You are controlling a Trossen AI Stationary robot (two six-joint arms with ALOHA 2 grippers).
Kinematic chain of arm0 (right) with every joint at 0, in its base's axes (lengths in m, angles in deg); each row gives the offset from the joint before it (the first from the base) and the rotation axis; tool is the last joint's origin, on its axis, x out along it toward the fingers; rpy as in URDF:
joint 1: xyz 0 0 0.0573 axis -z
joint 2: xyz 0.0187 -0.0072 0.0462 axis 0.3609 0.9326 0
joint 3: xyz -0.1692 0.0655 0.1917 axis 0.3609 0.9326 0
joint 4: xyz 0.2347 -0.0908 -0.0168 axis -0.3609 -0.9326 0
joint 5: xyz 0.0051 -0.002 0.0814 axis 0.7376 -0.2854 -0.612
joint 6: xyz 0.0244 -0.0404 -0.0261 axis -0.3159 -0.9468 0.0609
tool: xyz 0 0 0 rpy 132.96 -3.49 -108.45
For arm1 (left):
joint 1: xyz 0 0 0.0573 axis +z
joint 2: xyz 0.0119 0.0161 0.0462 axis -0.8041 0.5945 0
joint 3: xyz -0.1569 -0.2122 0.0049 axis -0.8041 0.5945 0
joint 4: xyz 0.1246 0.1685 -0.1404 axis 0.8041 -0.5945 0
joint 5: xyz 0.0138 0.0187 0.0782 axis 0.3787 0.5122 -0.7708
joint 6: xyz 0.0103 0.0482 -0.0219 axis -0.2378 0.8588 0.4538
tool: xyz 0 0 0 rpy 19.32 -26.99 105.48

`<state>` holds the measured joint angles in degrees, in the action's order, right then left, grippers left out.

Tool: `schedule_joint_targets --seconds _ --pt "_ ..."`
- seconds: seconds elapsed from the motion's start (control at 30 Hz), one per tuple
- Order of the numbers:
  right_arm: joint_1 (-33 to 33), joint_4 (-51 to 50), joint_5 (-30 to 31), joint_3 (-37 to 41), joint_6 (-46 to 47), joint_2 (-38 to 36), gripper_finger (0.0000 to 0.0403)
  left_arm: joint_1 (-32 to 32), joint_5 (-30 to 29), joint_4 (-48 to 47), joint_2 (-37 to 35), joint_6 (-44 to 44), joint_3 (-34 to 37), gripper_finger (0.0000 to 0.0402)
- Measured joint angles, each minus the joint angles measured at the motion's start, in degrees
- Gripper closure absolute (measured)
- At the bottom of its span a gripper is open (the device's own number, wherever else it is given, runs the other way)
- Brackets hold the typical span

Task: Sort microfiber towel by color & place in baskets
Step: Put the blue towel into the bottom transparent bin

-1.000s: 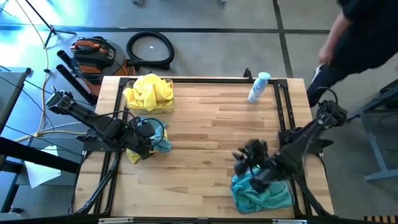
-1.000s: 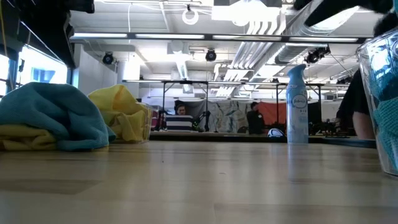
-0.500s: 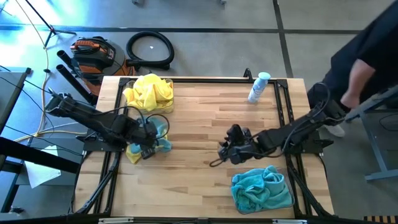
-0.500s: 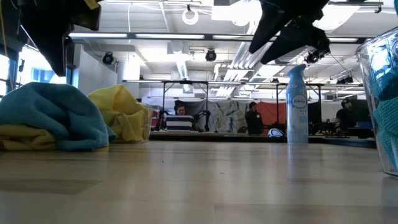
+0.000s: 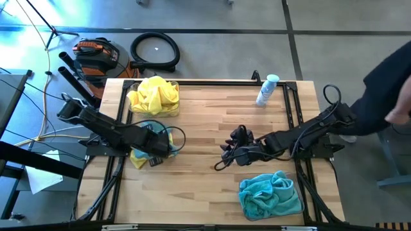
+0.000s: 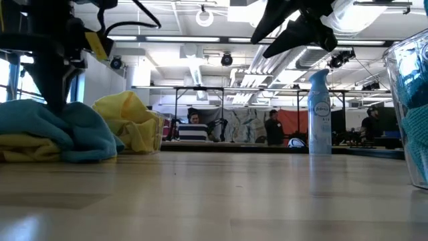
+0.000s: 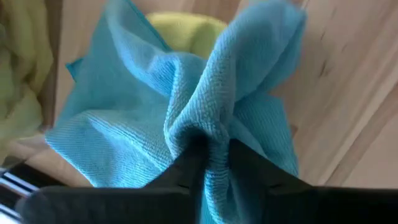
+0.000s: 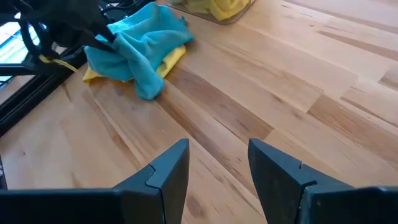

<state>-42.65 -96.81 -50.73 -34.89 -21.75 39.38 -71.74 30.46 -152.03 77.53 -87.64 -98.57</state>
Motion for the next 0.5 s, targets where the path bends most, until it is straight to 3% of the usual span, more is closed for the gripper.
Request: schedule_joint_targets --seconds 0.1,0.33,0.5 --pt "-0.02 -0.02 0.0 0.0 -0.06 0.0 0.024 0.0 1.01 -0.11 0.6 1.51 0.0 0.0388" --pt "0.43 2.23 0.0 0.04 -5.43 0.0 0.024 0.0 -0.24 -0.5 -3.31 4.31 -6.88 0.04" --pt "1.91 17.51 1.41 0.07 -18.01 0.0 0.024 0.0 -3.96 -0.4 -5.71 8.06 -16.56 0.0401"
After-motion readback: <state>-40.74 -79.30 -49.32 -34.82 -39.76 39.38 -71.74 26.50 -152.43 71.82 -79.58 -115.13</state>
